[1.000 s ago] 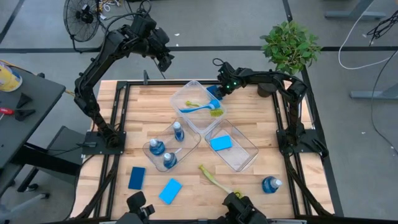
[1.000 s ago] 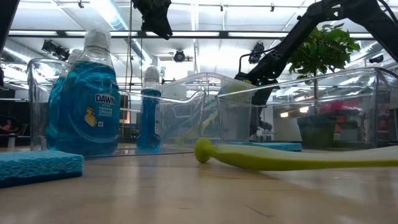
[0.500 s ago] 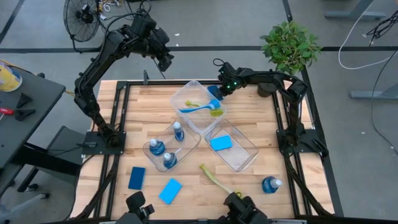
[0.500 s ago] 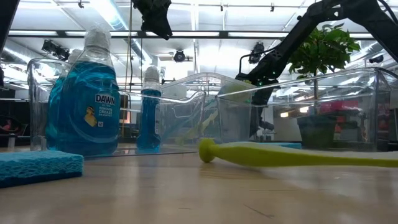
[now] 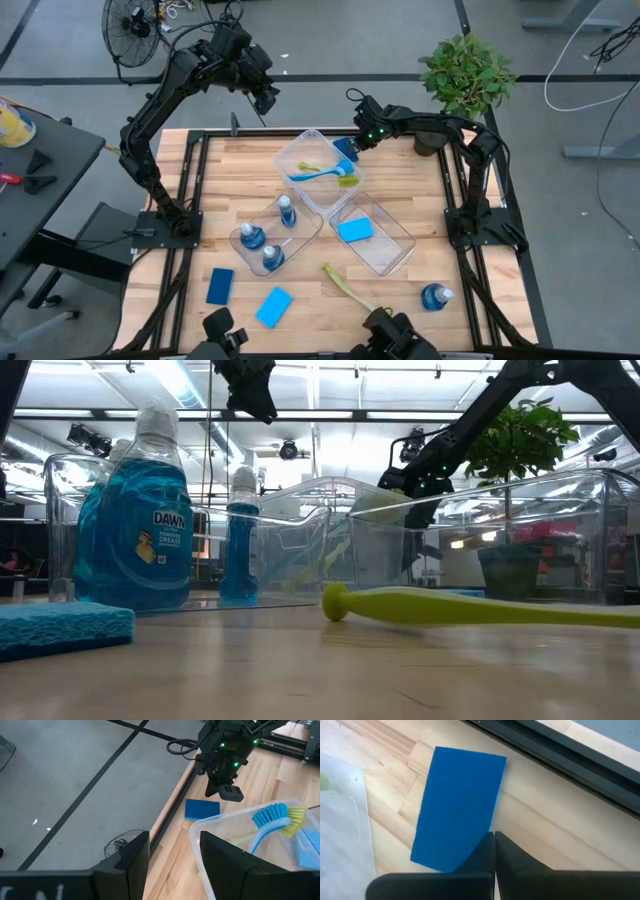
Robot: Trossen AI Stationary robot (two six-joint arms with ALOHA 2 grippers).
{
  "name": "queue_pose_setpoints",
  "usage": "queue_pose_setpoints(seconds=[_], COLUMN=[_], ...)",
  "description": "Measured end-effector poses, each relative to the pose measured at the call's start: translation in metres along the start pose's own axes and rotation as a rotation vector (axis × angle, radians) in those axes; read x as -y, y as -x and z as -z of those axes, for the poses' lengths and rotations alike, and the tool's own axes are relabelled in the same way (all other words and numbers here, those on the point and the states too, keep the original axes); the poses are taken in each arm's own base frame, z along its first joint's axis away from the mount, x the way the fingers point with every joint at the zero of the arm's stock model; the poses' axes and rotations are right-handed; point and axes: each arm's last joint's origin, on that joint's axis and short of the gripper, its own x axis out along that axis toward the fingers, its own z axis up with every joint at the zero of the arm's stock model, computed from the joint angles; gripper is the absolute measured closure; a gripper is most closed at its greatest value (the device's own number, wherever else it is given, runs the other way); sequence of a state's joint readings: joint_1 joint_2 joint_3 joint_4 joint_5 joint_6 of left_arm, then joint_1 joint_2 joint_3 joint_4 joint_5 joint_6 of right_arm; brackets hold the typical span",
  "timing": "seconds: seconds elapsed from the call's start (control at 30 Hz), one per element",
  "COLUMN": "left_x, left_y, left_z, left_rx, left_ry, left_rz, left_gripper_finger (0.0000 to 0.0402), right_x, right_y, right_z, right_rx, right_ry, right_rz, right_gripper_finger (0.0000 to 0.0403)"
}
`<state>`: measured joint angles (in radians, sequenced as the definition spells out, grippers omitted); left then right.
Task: Pick & Place Kitchen Sink Supplies
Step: Put the blue sponge into the right transparent bin
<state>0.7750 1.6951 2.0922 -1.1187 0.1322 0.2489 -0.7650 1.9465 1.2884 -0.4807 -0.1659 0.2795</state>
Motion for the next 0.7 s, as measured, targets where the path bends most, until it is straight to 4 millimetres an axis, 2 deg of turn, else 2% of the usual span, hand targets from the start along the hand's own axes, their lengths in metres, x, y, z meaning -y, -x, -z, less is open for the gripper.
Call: queue_pose_setpoints(seconds=[0.1,0.2,0.43,0.53,0.7], left_x=[0.0,0.0,0.0,0.0,0.0], left_y=[0.0,0.0,0.0,0.0,0.0], left_z=[0.0,0.0,0.0,0.0,0.0], left_rx=[0.0,0.0,0.0,0.0,0.0], left_ry=[0.0,0.0,0.001,0.001,0.001], left_rz=[0.0,0.0,0.0,0.0,0.0], left_gripper_finger=[0.0223,0.0223,0.0223,0.0223,0.0223], right_x=[-0.001,-0.002,0.001,0.001,0.0], right_y=[0.0,0.0,-0.017,-0.018,-0.018], right_z=[0.0,-0.002,0.001,0.0,-0.001], right_rx=[0.0,0.009,-0.028,-0.014,-0.01], right_ry=[-0.01,-0.006,-0.031,-0.033,-0.049], right_rz=[-0.014,-0.053,-0.05,-0.059,-0.072], right_gripper_finger=[0.0401,0.0377,0.0265,0.0219,0.0175])
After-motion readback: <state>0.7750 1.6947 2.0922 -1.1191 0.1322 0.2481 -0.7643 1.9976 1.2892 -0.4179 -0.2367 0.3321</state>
